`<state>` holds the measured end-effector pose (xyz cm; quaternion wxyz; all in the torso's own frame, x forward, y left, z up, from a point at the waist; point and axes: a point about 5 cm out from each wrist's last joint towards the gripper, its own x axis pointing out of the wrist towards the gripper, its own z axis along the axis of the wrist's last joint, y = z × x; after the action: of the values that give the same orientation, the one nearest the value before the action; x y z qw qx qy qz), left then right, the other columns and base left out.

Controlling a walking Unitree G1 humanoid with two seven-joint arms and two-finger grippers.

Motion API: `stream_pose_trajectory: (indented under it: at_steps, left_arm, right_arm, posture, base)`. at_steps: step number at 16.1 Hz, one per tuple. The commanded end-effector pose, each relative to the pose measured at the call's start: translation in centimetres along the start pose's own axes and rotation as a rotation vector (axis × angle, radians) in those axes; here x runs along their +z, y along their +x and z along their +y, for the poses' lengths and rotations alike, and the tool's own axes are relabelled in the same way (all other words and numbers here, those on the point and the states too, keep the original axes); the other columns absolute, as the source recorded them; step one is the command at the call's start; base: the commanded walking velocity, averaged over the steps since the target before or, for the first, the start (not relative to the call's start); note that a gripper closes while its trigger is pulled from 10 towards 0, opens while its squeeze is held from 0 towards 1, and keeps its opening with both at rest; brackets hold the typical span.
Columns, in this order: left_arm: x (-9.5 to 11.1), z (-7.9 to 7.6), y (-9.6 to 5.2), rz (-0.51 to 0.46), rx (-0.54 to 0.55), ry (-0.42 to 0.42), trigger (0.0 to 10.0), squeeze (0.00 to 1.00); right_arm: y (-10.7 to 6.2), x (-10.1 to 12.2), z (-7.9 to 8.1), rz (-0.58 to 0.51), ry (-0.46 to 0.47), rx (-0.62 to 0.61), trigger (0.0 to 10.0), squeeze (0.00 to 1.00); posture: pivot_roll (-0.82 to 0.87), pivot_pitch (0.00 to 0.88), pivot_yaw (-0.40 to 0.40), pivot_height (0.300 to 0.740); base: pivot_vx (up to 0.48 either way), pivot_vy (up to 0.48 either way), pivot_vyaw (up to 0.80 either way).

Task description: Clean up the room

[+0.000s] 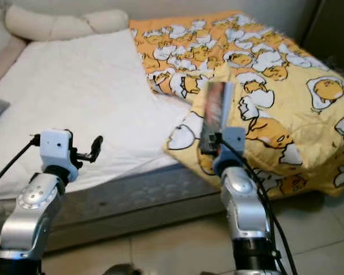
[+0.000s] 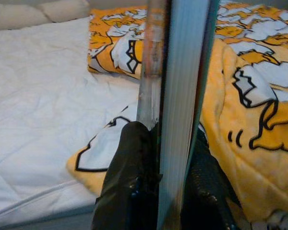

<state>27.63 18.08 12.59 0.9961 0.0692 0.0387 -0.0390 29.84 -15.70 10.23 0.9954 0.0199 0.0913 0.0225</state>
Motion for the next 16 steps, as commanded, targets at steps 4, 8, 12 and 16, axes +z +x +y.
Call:
stream_pose_trajectory:
  at_steps: [4, 8, 12, 16]
  left_arm:
    - [0.11, 0.64, 0.03, -0.002, 0.029, -0.004, 10.0, 0.0]
    - [0.38, 0.59, 0.17, -0.01, 0.028, -0.002, 10.0, 0.0]
    - [0.44, 0.73, 0.1, -0.022, 0.036, -0.006, 10.0, 0.0]
    - [0.51, 0.58, 0.13, -0.035, 0.042, -0.007, 10.0, 0.0]
  right_arm:
    - [0.19, 1.04, 2.0, -0.044, -0.066, 0.089, 10.0, 0.0]
    - [0.08, 0.73, 1.86, -0.032, -0.032, 0.102, 10.0, 0.0]
    - [0.14, 0.84, 2.16, -0.061, -0.125, 0.095, 10.0, 0.0]
    - [0.42, 0.7, 1.63, -0.04, -0.102, 0.066, 10.0, 0.0]
  posture:
    - [-0.01, 0.0, 0.067, 0.74]
    - [0.0, 0.0, 0.067, 0.74]
    - [0.01, 0.0, 0.067, 0.74]
    - [0.01, 0.0, 0.068, 0.74]
  base:
    - [0.0, 0.43, 0.0]
    - [0.0, 0.428, 0.0]
    - [0.0, 0.293, 0.0]
    - [0.0, 0.0, 0.0]
